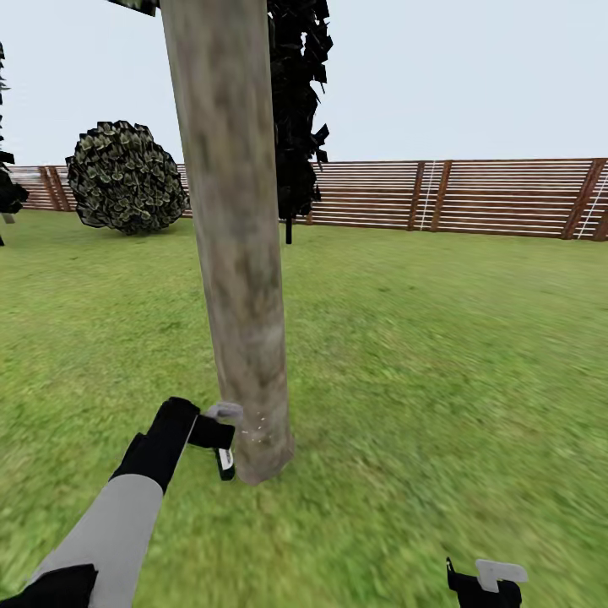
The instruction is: In the garden, pick up the pesticide atomizer on the floor and spray pesticide onto both trees until each tree trunk is fully covered.
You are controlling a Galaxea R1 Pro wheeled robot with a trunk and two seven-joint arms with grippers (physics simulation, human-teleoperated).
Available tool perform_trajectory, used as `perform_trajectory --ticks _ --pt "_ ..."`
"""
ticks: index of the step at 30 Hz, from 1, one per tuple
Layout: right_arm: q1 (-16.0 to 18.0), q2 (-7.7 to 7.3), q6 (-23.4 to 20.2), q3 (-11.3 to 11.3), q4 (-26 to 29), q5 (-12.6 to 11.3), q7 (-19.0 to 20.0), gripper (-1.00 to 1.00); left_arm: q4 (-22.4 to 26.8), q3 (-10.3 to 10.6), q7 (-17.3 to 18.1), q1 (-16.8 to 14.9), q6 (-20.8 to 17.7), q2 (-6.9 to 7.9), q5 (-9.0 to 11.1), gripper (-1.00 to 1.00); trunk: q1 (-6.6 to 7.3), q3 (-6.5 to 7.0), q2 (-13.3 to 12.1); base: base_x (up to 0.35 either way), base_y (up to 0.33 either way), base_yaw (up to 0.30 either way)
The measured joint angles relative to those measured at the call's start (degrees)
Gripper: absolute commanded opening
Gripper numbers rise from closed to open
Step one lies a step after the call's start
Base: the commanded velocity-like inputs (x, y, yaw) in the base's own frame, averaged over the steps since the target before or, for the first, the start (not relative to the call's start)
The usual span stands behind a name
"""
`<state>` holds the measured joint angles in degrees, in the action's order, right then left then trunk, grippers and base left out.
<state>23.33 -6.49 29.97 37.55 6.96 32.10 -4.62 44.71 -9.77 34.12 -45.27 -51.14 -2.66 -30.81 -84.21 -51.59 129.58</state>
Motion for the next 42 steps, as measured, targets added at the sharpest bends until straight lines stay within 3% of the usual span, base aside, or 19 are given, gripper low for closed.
perform_trajectory --ticks 2,5,6,20,30,39,42 --pt "0.00 0.00 0.02 0.01 0.00 -0.01 0.00 1.00 -0.02 -0.18 -0.02 -0.57 0.03 1.03 -0.71 -1.00 0.00 0.00 0.00 0.000 0.000 0.000" --pt "0.00 0.00 0.00 0.01 0.00 -0.02 0.00 1.00 -0.03 0.01 -0.04 -0.17 0.05 5.83 -0.91 -1.00 0.00 -0.01 0.00 0.000 0.000 0.051" --pt "0.00 0.00 0.00 0.03 0.00 -0.02 0.00 1.00 -0.02 -0.02 -0.05 0.02 0.01 6.14 -0.43 -1.00 0.00 -0.01 0.00 0.000 0.000 0.181" --pt "0.00 0.00 0.01 0.02 0.01 -0.02 -0.01 1.00 -0.04 -0.05 -0.51 1.19 0.83 3.69 -0.32 -1.00 -0.01 -0.01 0.00 0.145 -0.088 0.057" --pt "0.00 0.00 0.01 0.02 0.01 -0.02 -0.01 1.00 -0.04 -0.16 -0.48 1.19 0.84 3.75 -0.39 -1.00 -0.02 -0.01 0.00 -0.199 -0.222 0.000" --pt "0.01 0.00 0.00 0.01 0.00 -0.02 -0.02 1.00 -0.15 -0.16 -0.60 1.67 0.83 3.70 -0.58 -1.00 0.01 0.00 0.00 0.097 -0.294 0.200" --pt "0.01 0.00 0.00 0.01 0.00 -0.02 -0.02 1.00 -0.19 -0.48 -0.56 2.53 1.08 4.90 -1.09 -1.00 0.02 0.00 0.00 0.228 -0.246 0.276"
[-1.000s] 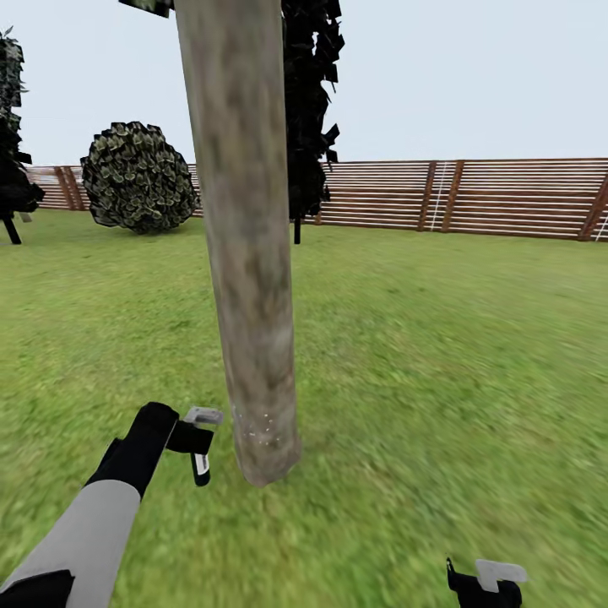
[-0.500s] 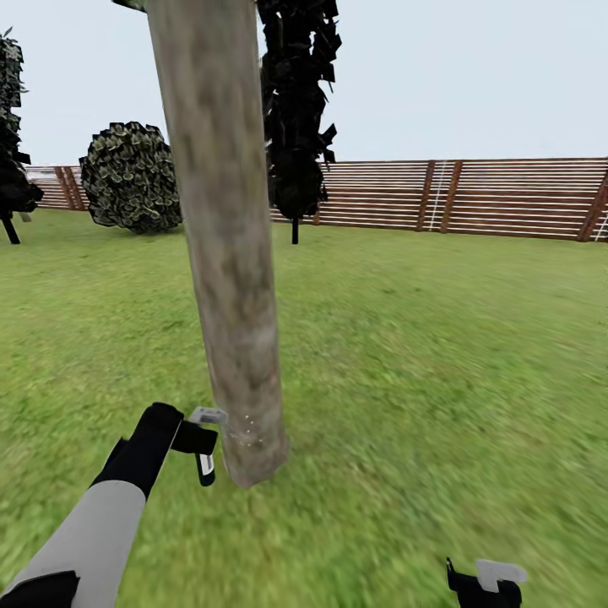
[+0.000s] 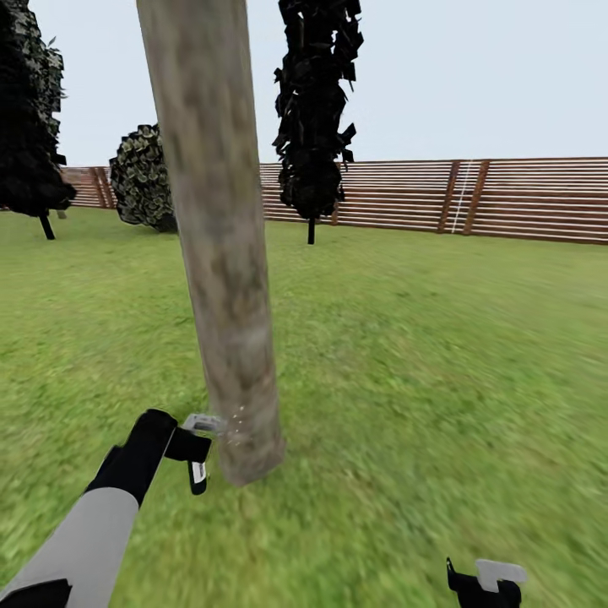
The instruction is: In the garden, pick up the pesticide atomizer on the floor and spray pesticide onto both trees until each tree trunk is fully covered.
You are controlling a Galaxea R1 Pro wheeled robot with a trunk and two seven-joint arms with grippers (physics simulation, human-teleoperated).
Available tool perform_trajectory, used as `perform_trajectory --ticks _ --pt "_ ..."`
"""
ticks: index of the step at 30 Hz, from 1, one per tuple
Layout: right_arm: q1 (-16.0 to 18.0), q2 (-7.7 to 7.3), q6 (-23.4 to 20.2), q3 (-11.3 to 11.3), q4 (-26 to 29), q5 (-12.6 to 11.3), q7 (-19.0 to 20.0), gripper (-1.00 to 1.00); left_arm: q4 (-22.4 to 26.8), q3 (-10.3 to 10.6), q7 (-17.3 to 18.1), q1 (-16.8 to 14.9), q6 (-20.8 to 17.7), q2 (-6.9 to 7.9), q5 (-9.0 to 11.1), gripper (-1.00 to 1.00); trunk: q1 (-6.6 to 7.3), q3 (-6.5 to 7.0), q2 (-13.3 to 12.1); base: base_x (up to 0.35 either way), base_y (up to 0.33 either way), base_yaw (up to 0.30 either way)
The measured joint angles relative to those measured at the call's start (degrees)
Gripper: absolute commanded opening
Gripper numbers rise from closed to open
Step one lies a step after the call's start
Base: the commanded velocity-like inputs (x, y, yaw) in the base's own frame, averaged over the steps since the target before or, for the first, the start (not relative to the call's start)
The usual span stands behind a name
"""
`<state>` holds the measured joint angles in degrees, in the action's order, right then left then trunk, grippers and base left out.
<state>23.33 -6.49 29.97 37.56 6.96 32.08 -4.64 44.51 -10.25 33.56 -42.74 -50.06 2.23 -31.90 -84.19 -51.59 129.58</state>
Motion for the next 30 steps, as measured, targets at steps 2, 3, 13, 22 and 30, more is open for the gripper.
perform_trajectory --ticks 2,3,13,22,30 --pt "0.00 0.00 0.00 0.00 0.00 0.00 0.00 1.00 0.04 0.02 0.01 0.55 0.03 1.29 -0.03 -1.00 0.00 0.00 0.00 0.240 -0.231 0.274" --pt "0.00 0.00 0.00 0.00 0.00 0.00 0.00 1.00 0.02 0.21 0.01 0.85 0.07 1.98 -0.04 -1.00 0.00 0.00 0.00 0.219 -0.229 0.258" --pt "-0.01 0.00 0.02 0.01 0.01 0.00 0.01 1.00 -1.45 0.36 -0.14 3.04 2.24 -1.24 0.19 -1.00 -0.05 0.00 0.00 -0.070 -0.253 0.094" --pt "-0.01 0.00 0.01 0.01 0.00 0.00 0.01 1.00 0.44 -0.18 -0.15 2.27 1.77 -0.77 0.33 -1.00 0.01 0.00 0.00 0.053 -0.212 0.025" --pt "0.00 0.00 0.00 0.00 0.00 0.00 0.00 1.00 4.88 0.24 -0.24 2.25 1.04 -0.79 0.22 -1.00 0.00 0.00 0.00 0.285 -0.116 0.251"
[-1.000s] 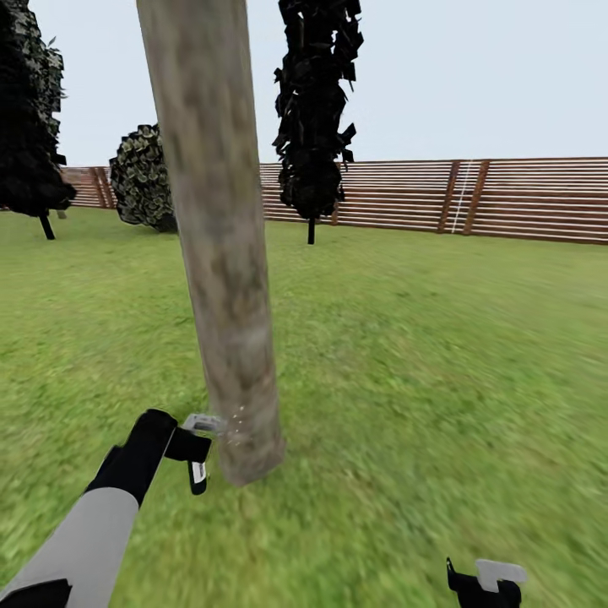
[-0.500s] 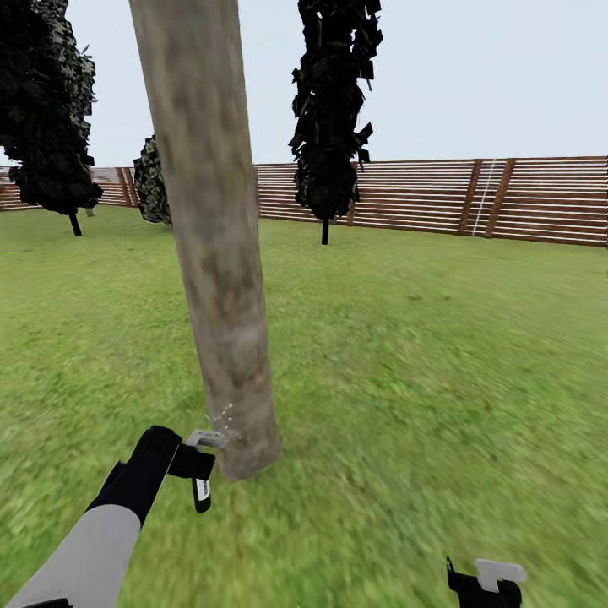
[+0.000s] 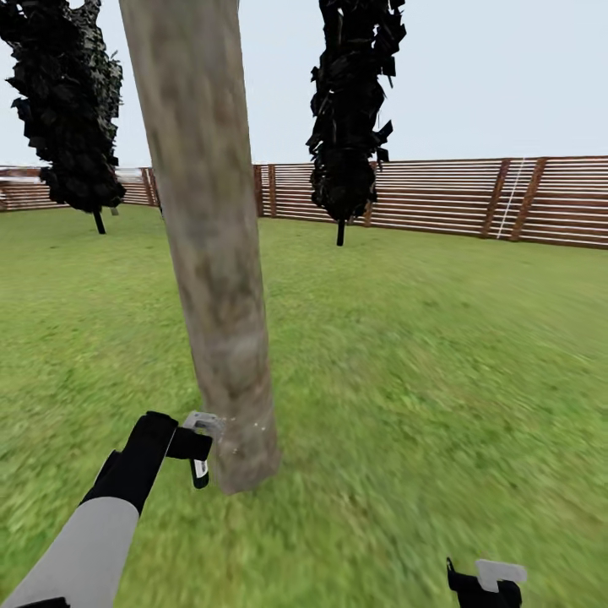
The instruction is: In the garden, pick up the pesticide atomizer on the floor and spray pesticide onto both trees until each tree trunk is fully covered.
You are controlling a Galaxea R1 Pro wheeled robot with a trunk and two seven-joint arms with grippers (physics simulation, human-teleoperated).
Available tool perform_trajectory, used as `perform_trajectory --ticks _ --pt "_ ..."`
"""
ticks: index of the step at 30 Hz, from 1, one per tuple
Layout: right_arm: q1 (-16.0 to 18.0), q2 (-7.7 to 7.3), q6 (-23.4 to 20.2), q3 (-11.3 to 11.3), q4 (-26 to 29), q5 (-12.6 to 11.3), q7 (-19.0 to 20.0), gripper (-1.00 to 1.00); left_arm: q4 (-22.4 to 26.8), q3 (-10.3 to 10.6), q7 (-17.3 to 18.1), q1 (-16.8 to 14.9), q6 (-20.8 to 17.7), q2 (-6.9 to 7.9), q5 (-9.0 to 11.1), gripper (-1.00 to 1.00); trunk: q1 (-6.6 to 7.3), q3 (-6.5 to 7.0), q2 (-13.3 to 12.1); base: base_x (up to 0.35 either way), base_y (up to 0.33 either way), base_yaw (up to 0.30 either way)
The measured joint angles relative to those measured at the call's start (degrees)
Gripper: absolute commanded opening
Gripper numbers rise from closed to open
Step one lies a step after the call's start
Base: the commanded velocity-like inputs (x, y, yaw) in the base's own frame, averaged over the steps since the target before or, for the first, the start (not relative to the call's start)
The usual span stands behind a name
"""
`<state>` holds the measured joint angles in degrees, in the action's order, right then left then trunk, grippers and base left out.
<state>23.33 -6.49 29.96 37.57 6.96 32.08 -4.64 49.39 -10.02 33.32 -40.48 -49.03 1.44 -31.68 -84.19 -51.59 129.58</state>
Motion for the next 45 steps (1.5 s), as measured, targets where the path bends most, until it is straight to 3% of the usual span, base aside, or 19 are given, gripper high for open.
perform_trajectory --ticks 3,13,18,22,29,38,45 --pt "-0.01 0.00 0.01 0.00 0.01 0.00 -0.01 1.00 1.07 0.04 -0.01 -0.08 -1.60 0.00 0.00 -1.00 -0.02 0.00 0.00 0.017 -0.278 0.027" --pt "-0.01 0.00 0.01 0.00 0.01 0.00 -0.02 1.00 2.12 0.04 -0.01 -0.18 -1.84 -0.03 -0.01 -1.00 -0.04 0.00 0.00 -0.078 -0.287 0.005" --pt "0.00 0.00 0.00 0.00 0.00 0.00 -0.02 1.00 2.15 -0.03 -0.01 -0.57 -1.92 0.09 -0.06 -1.00 -0.04 0.00 0.00 -0.164 -0.279 0.214" --pt "0.00 0.00 0.00 0.00 0.00 0.00 -0.01 1.00 2.15 0.01 -0.03 -1.30 -4.27 0.34 -0.09 -1.00 -0.04 0.00 0.00 -0.146 -0.275 0.269" --pt "0.00 0.00 0.01 0.00 0.00 0.00 -0.01 1.00 2.14 -0.04 -6.61 -1.01 -4.64 0.22 0.02 -1.00 0.00 0.00 0.00 0.090 -0.284 0.272" --pt "0.00 0.00 0.01 0.00 0.00 0.00 0.00 1.00 1.39 -0.30 -7.17 -0.62 -4.43 -0.17 0.26 -1.00 -0.01 0.00 0.00 0.210 -0.239 0.204" --pt "0.00 0.00 0.00 0.00 0.00 0.00 0.00 1.00 0.94 -0.69 -7.30 -0.04 -3.87 1.30 0.29 -1.00 -0.01 0.00 0.00 0.155 -0.222 0.112"
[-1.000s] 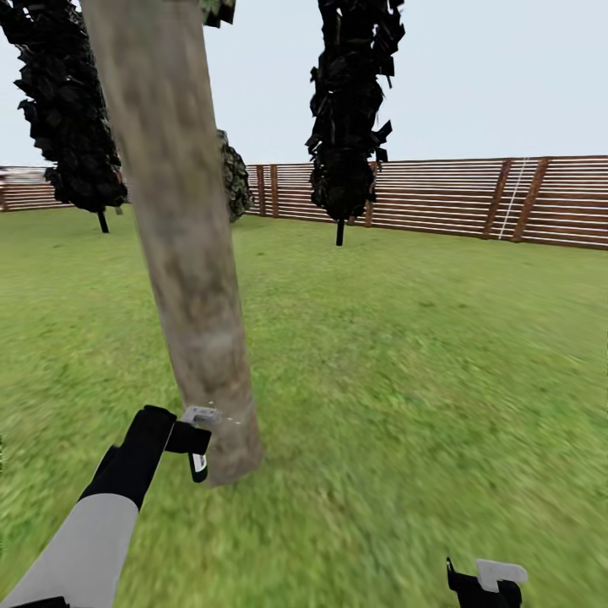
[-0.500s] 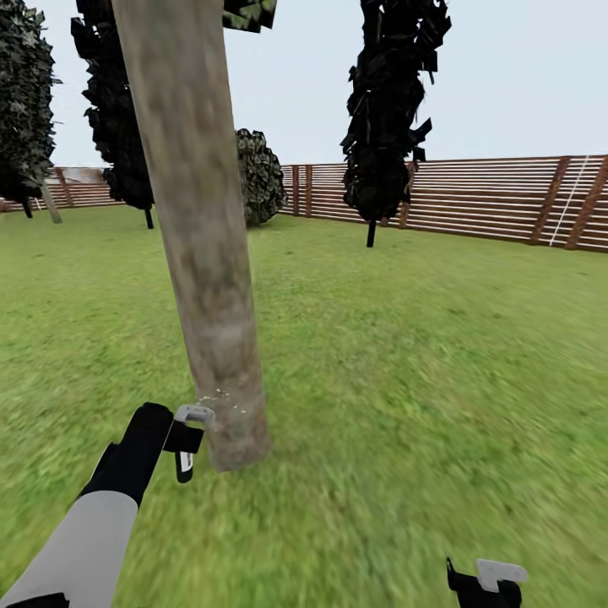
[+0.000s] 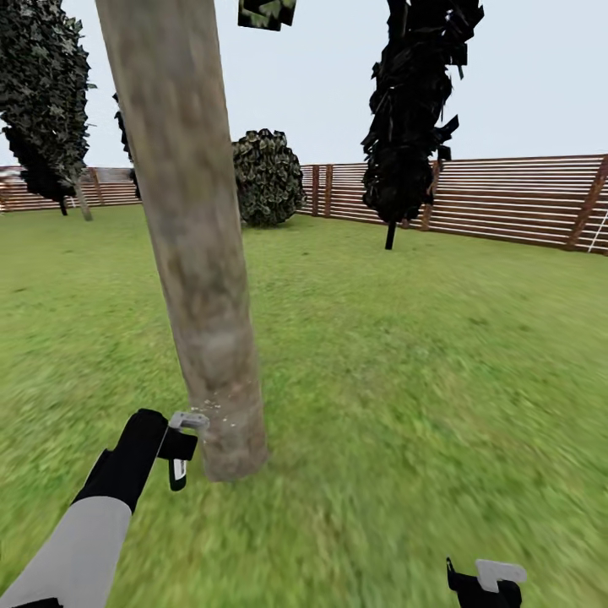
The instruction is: In the garden, pick up the pesticide atomizer on the floor and spray pesticide onto both trees until each tree trunk is fully covered.
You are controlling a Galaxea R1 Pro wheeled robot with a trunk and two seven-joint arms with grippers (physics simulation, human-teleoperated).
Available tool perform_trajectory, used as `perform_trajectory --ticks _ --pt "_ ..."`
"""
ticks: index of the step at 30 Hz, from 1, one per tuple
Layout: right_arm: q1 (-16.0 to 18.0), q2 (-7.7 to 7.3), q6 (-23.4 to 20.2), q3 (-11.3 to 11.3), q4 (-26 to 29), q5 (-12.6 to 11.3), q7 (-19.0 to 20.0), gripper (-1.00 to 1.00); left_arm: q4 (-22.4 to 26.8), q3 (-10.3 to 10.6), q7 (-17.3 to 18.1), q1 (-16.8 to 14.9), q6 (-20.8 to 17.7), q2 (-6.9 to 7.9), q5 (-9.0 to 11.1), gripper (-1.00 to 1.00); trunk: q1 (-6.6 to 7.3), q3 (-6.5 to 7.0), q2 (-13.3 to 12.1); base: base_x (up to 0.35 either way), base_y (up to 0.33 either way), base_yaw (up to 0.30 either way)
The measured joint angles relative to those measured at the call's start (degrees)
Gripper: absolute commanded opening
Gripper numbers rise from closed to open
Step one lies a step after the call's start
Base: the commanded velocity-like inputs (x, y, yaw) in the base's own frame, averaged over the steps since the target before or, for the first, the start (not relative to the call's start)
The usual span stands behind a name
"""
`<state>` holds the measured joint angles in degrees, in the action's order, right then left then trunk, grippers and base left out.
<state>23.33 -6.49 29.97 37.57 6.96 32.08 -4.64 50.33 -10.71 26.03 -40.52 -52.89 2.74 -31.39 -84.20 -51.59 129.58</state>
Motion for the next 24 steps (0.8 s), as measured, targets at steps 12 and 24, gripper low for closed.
perform_trajectory --ticks 12,24 --pt "-0.01 0.00 0.00 0.01 0.00 0.00 0.02 1.00 -6.68 -3.86 -2.17 2.67 8.68 -0.28 0.52 -1.00 -0.01 -0.01 0.00 0.026 -0.020 0.222" --pt "-0.01 0.00 0.02 0.00 0.01 0.00 0.00 1.00 -11.00 -3.45 -6.99 2.59 15.93 -0.87 8.55 -1.00 -0.02 0.00 0.00 0.099 -0.228 0.002"
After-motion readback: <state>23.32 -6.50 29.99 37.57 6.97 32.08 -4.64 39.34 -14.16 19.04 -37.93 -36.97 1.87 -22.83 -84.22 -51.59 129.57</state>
